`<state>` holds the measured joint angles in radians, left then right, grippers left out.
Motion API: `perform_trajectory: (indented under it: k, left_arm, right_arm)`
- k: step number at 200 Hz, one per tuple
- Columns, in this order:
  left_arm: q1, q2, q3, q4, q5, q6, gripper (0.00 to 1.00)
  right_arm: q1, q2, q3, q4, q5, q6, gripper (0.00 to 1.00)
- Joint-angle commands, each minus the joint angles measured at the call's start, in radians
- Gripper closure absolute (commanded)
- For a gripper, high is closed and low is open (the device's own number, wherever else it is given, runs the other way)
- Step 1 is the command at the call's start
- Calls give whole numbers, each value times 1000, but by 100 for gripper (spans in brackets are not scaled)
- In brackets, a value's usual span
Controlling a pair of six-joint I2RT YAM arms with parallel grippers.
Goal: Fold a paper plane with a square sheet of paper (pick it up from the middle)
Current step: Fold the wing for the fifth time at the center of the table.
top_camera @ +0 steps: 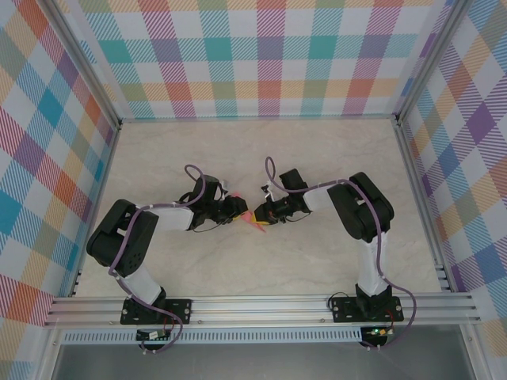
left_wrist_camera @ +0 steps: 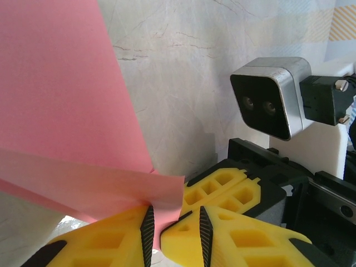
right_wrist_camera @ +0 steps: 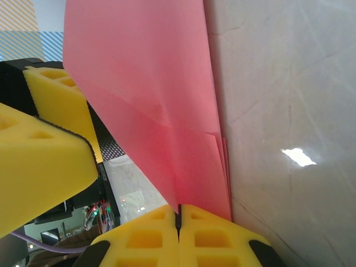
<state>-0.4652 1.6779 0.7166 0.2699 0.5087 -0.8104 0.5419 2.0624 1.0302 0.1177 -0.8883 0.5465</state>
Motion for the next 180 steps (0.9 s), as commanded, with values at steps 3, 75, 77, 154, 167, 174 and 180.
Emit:
perform_trajectory:
  k: [3,75,77,154,167,174,180]
  left_arm:
    - [-9,9,-8,25,6,11,70]
    - [-9,27,19,-31,-58,9,72]
    - [-9,27,21,-33,-60,9,72]
    - [-9,60,47,-68,-85,2,72]
    - [-9,63,52,-78,-91,1,72]
    - [-9,66,52,-80,-93,2,72]
    - [-9,68,53,-82,-92,0,72]
  right_arm:
    - [-6,24,25,-27,-19,-7,95]
    - [-7,29,31,-53,-3,-12,92]
    - [-6,29,31,-53,-2,-11,92]
    - [-7,31,34,-69,2,-18,90]
    - [-7,31,34,-72,2,-18,89]
    - [-7,31,35,-72,4,-18,89]
    - [-6,31,36,-74,3,-18,89]
